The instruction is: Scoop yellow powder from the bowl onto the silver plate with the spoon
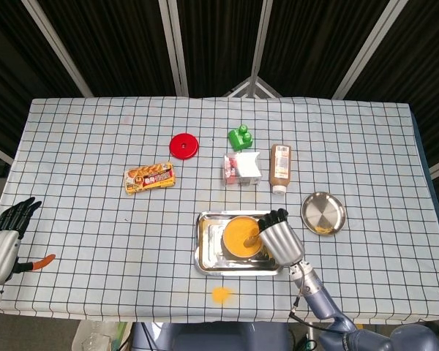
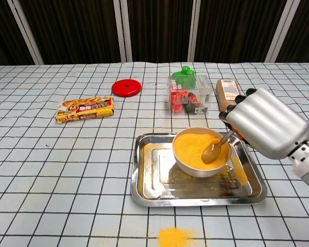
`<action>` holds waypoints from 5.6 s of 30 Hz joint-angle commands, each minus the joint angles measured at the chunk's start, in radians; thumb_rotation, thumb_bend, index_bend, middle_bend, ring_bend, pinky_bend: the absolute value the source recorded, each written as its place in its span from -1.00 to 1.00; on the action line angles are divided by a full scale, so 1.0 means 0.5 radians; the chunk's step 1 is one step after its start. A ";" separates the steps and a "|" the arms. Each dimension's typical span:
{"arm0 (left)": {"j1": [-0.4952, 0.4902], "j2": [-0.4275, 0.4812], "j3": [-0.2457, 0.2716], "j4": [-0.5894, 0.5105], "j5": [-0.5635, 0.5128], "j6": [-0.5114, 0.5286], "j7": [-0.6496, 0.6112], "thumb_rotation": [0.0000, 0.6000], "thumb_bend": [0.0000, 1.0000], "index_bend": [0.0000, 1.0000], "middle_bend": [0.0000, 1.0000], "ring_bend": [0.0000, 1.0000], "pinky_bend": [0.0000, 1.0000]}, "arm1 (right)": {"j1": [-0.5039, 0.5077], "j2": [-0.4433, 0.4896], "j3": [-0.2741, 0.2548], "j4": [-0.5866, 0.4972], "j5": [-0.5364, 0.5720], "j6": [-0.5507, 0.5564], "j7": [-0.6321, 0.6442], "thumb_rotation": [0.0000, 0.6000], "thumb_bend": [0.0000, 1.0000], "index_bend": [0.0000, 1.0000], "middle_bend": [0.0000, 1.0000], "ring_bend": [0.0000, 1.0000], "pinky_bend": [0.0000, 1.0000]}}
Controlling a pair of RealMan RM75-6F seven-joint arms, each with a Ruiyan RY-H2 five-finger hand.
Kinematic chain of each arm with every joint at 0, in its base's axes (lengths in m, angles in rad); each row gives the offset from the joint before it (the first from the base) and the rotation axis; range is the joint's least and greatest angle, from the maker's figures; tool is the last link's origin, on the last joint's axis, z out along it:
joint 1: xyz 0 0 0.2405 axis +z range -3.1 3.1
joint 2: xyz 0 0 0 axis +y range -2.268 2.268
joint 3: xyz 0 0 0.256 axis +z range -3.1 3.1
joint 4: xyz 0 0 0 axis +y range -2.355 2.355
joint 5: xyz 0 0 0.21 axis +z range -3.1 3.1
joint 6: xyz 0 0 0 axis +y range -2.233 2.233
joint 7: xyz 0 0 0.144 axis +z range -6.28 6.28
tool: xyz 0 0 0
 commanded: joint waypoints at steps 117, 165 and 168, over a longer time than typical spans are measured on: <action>-0.001 0.006 0.003 -0.012 0.009 -0.004 -0.030 1.00 -1.00 -1.00 -1.00 -1.00 -1.00 | 0.093 -0.080 0.101 0.209 0.016 0.042 0.038 1.00 0.36 0.58 0.19 0.01 0.01; -0.008 0.002 0.004 -0.014 0.006 -0.017 -0.028 1.00 -1.00 -1.00 -1.00 -1.00 -1.00 | 0.078 -0.176 0.044 0.426 0.078 0.072 0.201 1.00 0.36 0.61 0.19 0.01 0.01; -0.008 0.001 0.004 -0.014 0.006 -0.016 -0.027 1.00 -1.00 -1.00 -1.00 -1.00 -1.00 | 0.069 -0.171 0.030 0.394 0.063 0.094 0.200 1.00 0.36 0.61 0.19 0.01 0.01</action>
